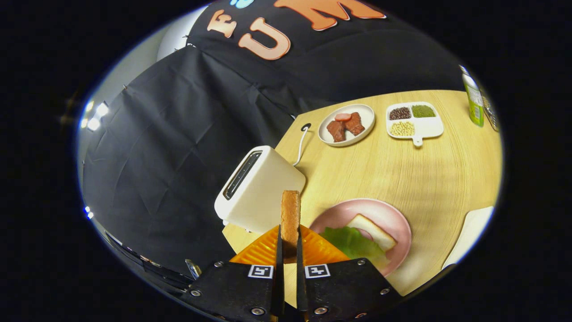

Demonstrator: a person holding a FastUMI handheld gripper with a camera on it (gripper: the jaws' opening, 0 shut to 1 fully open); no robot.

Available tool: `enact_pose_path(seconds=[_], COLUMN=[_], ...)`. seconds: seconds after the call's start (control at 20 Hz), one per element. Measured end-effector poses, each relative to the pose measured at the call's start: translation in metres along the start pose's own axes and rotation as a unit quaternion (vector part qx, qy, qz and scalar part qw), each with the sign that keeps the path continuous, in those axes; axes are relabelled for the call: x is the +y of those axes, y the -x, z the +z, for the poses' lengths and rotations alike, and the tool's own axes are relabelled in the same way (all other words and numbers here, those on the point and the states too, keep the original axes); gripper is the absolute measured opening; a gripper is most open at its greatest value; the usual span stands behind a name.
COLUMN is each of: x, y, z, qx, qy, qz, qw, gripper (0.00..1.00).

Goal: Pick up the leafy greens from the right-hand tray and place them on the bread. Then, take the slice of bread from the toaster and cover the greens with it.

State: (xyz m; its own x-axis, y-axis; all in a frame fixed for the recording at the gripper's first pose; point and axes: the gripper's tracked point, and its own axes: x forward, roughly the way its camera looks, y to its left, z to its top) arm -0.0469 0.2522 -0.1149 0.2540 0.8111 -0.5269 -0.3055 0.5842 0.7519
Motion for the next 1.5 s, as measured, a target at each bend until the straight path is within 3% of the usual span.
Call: enact_pose_path(seconds=[0.35,0.5,0.75,1.1,1.5], x=[-0.036,-0.068,-0.070,-0.086,-0.084], y=[-0.010,-0.010,-0.006,0.001,0.036], z=[-0.028,-0.034,-0.042,-0.032,0.008], qx=[0.021,0.019,0.024,-0.006,-0.110], qy=[-0.020,-0.003,0.011,0.053,0.119], qz=[-0.021,-0.074,-0.090,-0.141,-0.187], qw=[0.999,0.997,0.996,0.989,0.969], gripper=[0.11,0.11,0.14,0.38,0.64])
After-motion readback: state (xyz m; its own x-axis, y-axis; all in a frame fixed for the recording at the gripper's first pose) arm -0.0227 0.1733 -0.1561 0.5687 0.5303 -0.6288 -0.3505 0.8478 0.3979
